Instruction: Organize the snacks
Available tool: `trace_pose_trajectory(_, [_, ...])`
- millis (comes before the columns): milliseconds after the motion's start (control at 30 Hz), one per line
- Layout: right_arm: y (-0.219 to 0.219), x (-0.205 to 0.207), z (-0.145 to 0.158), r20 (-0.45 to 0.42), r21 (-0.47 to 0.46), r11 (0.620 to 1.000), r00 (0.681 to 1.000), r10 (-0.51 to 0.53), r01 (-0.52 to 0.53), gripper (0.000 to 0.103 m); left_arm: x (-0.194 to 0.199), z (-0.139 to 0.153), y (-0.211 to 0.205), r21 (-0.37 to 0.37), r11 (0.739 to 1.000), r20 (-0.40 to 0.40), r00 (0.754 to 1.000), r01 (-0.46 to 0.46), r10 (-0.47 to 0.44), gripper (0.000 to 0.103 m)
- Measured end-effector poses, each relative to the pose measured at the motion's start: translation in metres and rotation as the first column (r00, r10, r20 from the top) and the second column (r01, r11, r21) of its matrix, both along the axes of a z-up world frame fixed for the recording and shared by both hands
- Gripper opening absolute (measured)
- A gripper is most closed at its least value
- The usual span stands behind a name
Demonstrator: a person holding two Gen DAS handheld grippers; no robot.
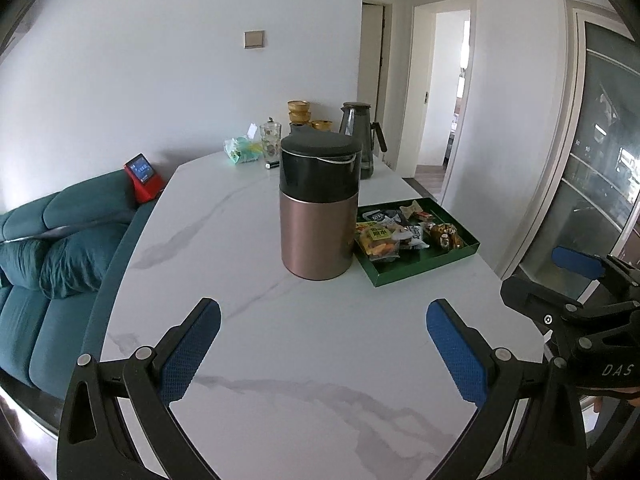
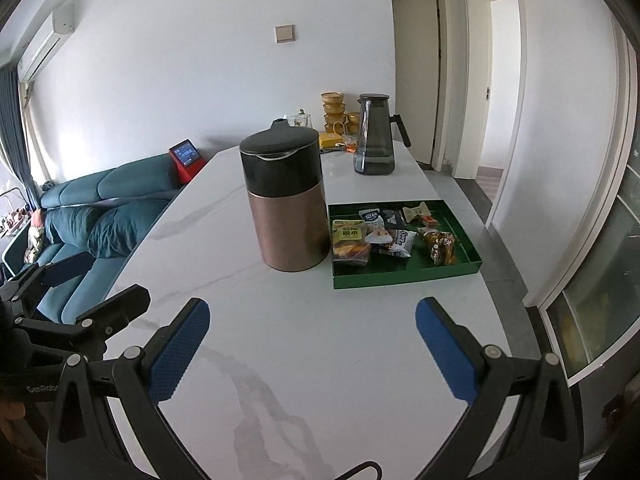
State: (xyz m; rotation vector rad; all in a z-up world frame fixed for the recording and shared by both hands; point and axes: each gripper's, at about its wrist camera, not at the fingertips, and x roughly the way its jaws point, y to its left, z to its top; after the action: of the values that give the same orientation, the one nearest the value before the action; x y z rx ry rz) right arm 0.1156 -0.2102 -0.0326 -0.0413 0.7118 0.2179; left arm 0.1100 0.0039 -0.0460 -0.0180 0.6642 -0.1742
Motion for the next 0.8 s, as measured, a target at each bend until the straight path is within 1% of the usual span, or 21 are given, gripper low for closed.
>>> trace_pose_trajectory(500, [0.002,-0.013,0.006,0.005,-0.005,1.000,1.000,-0.009,0.009,0.103,-0.009,0.005,0.003,-0.006,1.000,0.019,1.000,0.007,-0.007,0.101])
trace_pose_trajectory(800, [0.000,-0.011,0.010,0.008,-0.014,1.000,1.000,-0.009,0.009,0.103,-0.011,0.008,0.002,-0.006,1.000,0.027,1.000,0.012,-0.012,0.101])
